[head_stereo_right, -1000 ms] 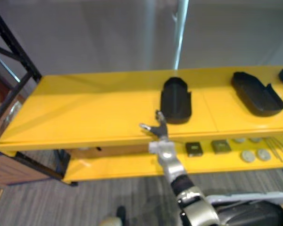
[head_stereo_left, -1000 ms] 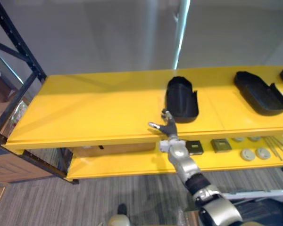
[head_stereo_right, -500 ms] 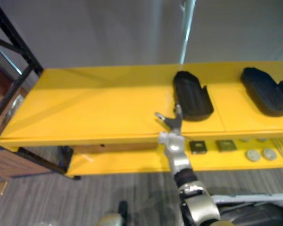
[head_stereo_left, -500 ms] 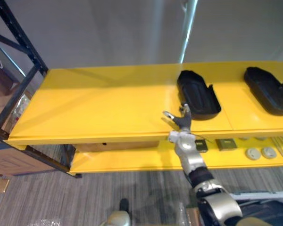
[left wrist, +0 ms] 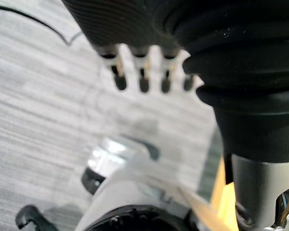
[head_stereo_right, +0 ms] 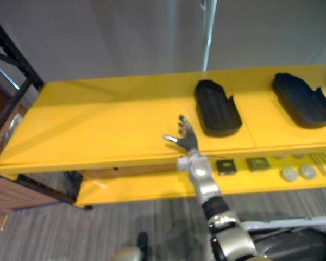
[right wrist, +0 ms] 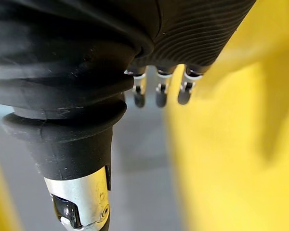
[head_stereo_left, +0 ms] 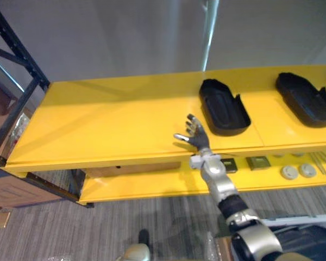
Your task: Walk over and take plastic housings, then place them on the shelf
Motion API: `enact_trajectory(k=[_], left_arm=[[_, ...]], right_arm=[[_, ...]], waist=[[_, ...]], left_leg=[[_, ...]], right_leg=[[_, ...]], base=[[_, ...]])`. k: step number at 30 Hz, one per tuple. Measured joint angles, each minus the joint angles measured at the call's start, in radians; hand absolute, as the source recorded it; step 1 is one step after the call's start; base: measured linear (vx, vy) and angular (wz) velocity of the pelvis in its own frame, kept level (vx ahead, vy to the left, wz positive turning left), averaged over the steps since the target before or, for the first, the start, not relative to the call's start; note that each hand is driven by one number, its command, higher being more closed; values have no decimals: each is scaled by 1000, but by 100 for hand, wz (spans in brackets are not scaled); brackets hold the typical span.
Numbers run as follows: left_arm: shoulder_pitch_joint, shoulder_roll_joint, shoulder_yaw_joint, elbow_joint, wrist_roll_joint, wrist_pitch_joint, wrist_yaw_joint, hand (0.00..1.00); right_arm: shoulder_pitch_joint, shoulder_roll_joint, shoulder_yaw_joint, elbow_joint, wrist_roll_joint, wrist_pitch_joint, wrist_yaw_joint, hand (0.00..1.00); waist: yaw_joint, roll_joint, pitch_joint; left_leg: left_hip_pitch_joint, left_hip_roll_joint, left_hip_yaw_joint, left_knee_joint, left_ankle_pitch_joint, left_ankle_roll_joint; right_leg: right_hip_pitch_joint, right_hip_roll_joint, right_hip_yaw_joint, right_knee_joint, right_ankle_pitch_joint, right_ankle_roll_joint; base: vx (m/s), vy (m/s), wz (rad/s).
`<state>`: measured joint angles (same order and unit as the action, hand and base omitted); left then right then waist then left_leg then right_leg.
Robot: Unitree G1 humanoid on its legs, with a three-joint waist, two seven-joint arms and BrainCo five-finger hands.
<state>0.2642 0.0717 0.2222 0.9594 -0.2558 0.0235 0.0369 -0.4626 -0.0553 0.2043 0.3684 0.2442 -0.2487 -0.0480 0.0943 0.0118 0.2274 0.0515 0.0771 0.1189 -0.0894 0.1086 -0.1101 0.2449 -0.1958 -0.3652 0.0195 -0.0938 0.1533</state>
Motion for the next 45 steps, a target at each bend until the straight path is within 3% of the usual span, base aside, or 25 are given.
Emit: enact_trajectory(k=[2,5,7,9,15,19,23,31,39,45], left_arm=[[0,2,2,-2,0,0,6,0],[1,2,5,-8,0,-1,24,0],[6,2,8,-8,0,-1,28,0],[16,2,8,-5,0,-2,28,0],[27,3,1,-5,-1,-21,30,0],[29,9,-7,-8,-3,-19,29,0],[29,14,-12,-9,-5,2,28,0],[46,38,-49,-6,-10,22,24,0],[56,38,-84,-6,-22,22,16,0],[56,39,-90,-11,-51,23,-17,0]], right_arm=[[9,-9,-21,-108,-3,-25,-2,0],[22,-23,-113,-257,-32,-41,-80,0],[33,-42,-188,-294,-69,-22,-147,0],[65,-92,-272,-300,-107,29,-227,0],[131,-202,-423,-221,-116,119,-302,0],[119,-277,-453,-85,-97,149,-294,0],[39,-340,-461,114,-82,186,-232,0],[-110,-412,-456,323,-42,183,-128,0],[-255,-484,-414,471,21,157,-56,0],[-329,-484,-408,486,106,153,41,0]], waist=[[-1,-1,0],[-4,-9,3],[-7,-17,1],[-23,-26,-3],[-55,-26,-6],[-53,-29,-9],[-52,-29,-9],[-51,-22,-8],[-47,31,31],[-46,28,65]], left_leg=[[1,0,3,0,0,0],[13,2,10,0,-1,-1],[20,6,24,0,-1,-2],[22,9,31,0,-1,-2],[21,10,34,0,-2,-1],[17,10,33,0,-2,-1],[14,7,29,0,-2,-1],[14,-2,21,0,2,4],[-3,-27,-6,0,14,18],[-17,-33,-18,2,16,20]], right_leg=[[0,0,5,0,1,1],[3,0,13,1,1,1],[1,1,23,4,1,1],[-2,3,34,6,3,2],[-10,4,40,6,3,2],[-15,4,40,6,5,2],[-15,2,36,5,5,2],[-14,-7,27,12,5,3],[-17,-29,0,20,11,15],[-21,-33,-14,19,12,16]], base=[[16,-16,-5],[-10,-18,-8],[-41,-12,-17],[-44,-9,-11],[-37,-7,-4],[0,0,0],[12,-9,1],[-10,-1,2],[-34,17,10],[2,3,7]])
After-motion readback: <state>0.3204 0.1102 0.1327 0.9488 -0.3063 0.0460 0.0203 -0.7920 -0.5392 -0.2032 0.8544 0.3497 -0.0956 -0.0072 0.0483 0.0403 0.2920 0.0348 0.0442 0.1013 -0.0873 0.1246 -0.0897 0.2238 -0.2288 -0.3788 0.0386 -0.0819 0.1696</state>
